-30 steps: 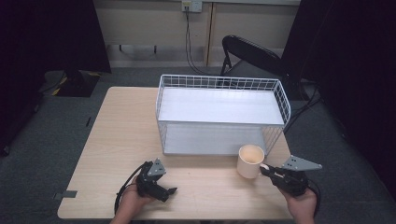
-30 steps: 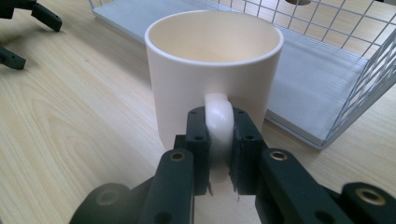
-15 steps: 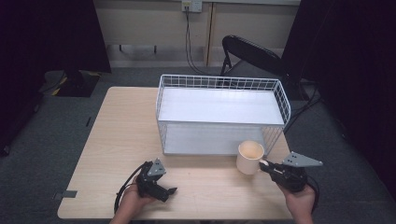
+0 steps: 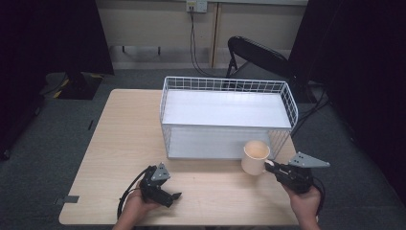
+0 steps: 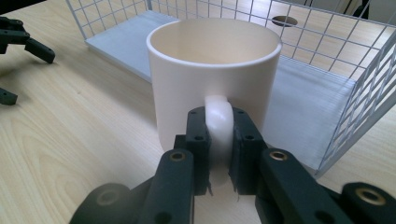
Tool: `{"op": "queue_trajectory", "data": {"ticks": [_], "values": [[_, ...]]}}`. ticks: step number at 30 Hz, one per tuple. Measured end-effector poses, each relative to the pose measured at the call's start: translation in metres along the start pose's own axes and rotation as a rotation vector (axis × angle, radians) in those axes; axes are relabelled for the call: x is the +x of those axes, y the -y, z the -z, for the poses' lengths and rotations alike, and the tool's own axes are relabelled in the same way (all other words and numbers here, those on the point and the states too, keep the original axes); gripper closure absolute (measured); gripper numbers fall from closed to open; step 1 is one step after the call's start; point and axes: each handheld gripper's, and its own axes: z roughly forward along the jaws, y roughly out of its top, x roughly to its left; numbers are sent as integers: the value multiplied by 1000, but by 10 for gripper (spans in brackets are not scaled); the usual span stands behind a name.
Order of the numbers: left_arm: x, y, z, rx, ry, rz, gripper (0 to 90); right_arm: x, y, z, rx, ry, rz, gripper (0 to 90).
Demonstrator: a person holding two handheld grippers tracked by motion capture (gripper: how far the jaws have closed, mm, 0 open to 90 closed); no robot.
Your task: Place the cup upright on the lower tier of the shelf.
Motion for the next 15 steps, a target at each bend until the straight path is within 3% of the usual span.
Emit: {"op": "queue_trajectory", "data": {"ticks": [15], "values": [[0, 0, 0, 0, 0, 0, 0, 3, -8, -14, -23, 15, -1, 805]]}}
